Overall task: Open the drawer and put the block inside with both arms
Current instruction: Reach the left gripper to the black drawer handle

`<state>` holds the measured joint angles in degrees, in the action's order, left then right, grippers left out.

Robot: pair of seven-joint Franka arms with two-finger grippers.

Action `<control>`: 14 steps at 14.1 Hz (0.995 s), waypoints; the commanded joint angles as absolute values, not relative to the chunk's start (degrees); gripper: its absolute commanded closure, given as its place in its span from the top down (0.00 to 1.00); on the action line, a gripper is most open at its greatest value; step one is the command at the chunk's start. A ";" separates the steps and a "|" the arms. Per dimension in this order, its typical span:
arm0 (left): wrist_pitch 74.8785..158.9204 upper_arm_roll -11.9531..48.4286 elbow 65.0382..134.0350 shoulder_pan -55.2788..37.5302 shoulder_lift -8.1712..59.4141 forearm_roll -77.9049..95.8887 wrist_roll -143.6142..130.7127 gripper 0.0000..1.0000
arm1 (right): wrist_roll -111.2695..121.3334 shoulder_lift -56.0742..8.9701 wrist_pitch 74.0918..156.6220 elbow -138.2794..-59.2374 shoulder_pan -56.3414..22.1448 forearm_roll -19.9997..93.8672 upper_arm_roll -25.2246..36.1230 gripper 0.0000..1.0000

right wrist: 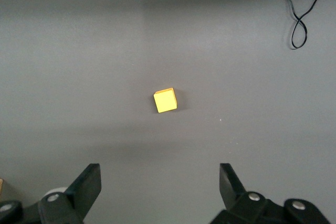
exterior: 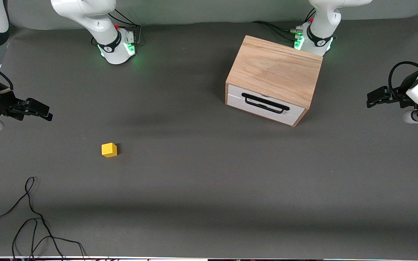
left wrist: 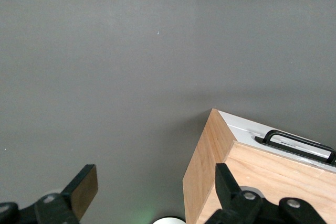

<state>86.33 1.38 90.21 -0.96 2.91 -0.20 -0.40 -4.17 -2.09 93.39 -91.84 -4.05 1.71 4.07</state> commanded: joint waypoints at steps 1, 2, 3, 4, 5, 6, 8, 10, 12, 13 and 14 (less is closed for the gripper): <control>85.78 1.05 90.44 -1.32 2.46 0.26 0.09 1.00 | -3.60 -2.28 92.72 -91.14 -4.31 1.14 4.31 1.00; 85.78 1.05 90.44 -1.32 2.46 0.26 0.09 1.00 | -3.52 -2.29 92.72 -91.14 -4.31 1.14 4.31 1.00; 85.78 1.05 90.44 -1.32 2.46 0.26 0.09 1.00 | -3.52 -2.29 92.72 -91.06 -4.31 1.14 4.31 1.00; 85.78 1.05 90.53 -1.32 2.46 0.26 0.09 1.00 | -3.52 -2.29 92.72 -91.14 -4.31 1.06 4.31 1.00; 85.69 1.05 90.53 -1.32 2.46 0.26 0.09 1.00 | -3.52 -2.29 92.72 -91.06 -4.31 1.14 4.31 1.00; 85.69 1.05 90.53 -1.32 2.46 0.26 0.09 1.00 | -3.52 -2.29 92.72 -91.05 -4.31 1.14 4.31 1.00; 85.69 1.23 90.53 -1.58 2.63 0.35 -1.05 1.00 | -3.43 -2.29 92.72 -91.05 -4.22 1.14 4.39 1.00; 85.69 1.67 90.53 -3.67 2.64 0.44 -8.13 1.00 | -2.38 -2.29 92.72 -90.97 -4.22 1.05 4.57 1.00; 85.61 2.02 90.44 -8.06 2.90 0.61 -21.98 1.00 | -1.85 -2.29 92.73 -90.97 -4.22 1.06 4.75 1.00; 85.78 2.28 90.44 -10.70 3.42 1.49 -29.37 1.00 | -1.85 -2.29 92.72 -91.05 -4.22 1.05 4.75 1.00; 86.30 2.29 90.09 -12.90 3.86 2.19 -35.62 1.00 | -1.93 -2.29 92.72 -91.05 -4.31 1.05 4.75 1.00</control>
<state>86.27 2.63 90.30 -8.32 3.32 1.21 -23.90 -3.29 -2.09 93.39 -91.84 -4.00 1.60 4.37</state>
